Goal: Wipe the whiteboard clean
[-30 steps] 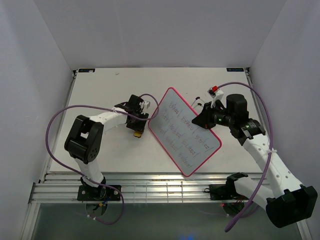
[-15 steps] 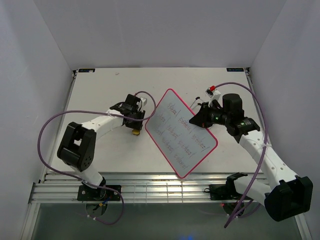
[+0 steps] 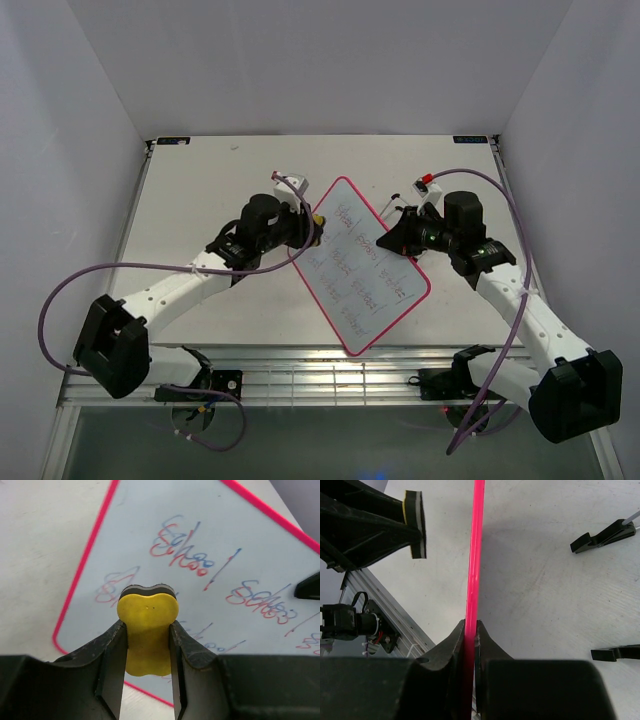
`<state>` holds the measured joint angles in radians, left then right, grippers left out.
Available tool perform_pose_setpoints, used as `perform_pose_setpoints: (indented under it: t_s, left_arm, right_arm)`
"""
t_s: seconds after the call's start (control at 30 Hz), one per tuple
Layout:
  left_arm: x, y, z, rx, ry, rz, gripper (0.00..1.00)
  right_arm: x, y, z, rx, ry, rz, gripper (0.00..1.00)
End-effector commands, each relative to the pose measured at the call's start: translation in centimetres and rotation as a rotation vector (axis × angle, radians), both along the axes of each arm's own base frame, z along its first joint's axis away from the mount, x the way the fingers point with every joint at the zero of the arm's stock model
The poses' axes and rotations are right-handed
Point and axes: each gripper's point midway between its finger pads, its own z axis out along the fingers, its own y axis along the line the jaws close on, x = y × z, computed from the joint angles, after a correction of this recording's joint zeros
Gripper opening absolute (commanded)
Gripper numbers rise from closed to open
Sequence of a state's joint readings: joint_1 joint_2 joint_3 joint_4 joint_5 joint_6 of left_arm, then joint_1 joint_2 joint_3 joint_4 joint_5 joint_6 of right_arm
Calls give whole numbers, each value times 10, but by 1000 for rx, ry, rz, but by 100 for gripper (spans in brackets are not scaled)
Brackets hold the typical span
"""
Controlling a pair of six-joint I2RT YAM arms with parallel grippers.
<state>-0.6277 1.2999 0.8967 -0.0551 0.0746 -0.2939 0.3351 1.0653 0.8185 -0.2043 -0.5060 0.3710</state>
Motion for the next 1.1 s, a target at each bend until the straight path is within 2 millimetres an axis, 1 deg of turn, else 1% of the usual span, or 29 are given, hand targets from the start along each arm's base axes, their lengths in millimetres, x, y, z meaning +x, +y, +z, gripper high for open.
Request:
perform_pose_setpoints:
  t_s: [0.0,0.03,0.1,0.17,0.2,0.23,0.27,0.3,0.37,0.43,0.53,0.57,0.6,0.67,0.7,0.77,0.83,0.9,0.93,0.97,1.07]
  left_arm:
    - [13,-36,37,-134,-114,-53,9]
    - [16,-41,38,-140,-119,-61,9]
    - [29,-50,36,-122,-127,-61,9]
    - [40,-57,29,-103,-130,-65,9]
    - [45,-60,29,-97,-148,-68,9]
    - [50,-62,20,-83,-144,-62,9]
    - [54,-63,19,-79,-151,-58,9]
    - [58,-65,23,-87,-172,-56,9]
    - [63,-68,23,-82,-189,-61,9]
    - [67,-75,22,-85,-200,-81,9]
    - [55,-93,24,-127,-188,-167,7]
    - [49,-99,28,-149,-191,-186,7]
    - [35,-113,30,-158,-193,-222,7]
    - [19,-125,36,-172,-207,-247,7]
    - [3,-137,37,-179,-202,-282,7]
    - [-16,-146,38,-200,-178,-300,7]
    - [-29,-147,36,-216,-155,-314,7]
    - [-38,-148,36,-232,-140,-325,7]
    - [-38,-145,35,-228,-140,-315,7]
    - [-35,-139,32,-218,-141,-285,8]
    - [-12,-119,29,-184,-153,-193,9]
  right_arm:
    - [10,0,26,-1,-182,16,8]
    - [8,1,27,8,-186,31,8]
    - [5,3,30,19,-189,43,8]
    - [-1,8,34,42,-191,89,8]
    - [-3,10,35,53,-187,107,8]
    - [-8,14,38,74,-187,143,8]
    - [-10,17,40,87,-183,161,8]
    - [-13,18,42,96,-182,177,8]
    - [-18,22,48,118,-193,220,8]
    - [-21,25,51,131,-197,241,8]
    - [-20,27,56,144,-195,246,8]
    - [-19,27,59,148,-203,245,8]
    - [-19,28,60,150,-203,244,8]
    - [-16,28,64,155,-202,231,8]
    - [-14,28,66,155,-204,226,8]
    - [-11,27,72,159,-212,209,8]
    - [-10,27,75,163,-213,199,8]
    - [-10,27,78,167,-215,195,8]
    - [-10,27,79,169,-216,196,8]
    - [-10,27,79,170,-215,196,8]
    - [-13,28,80,174,-217,209,8]
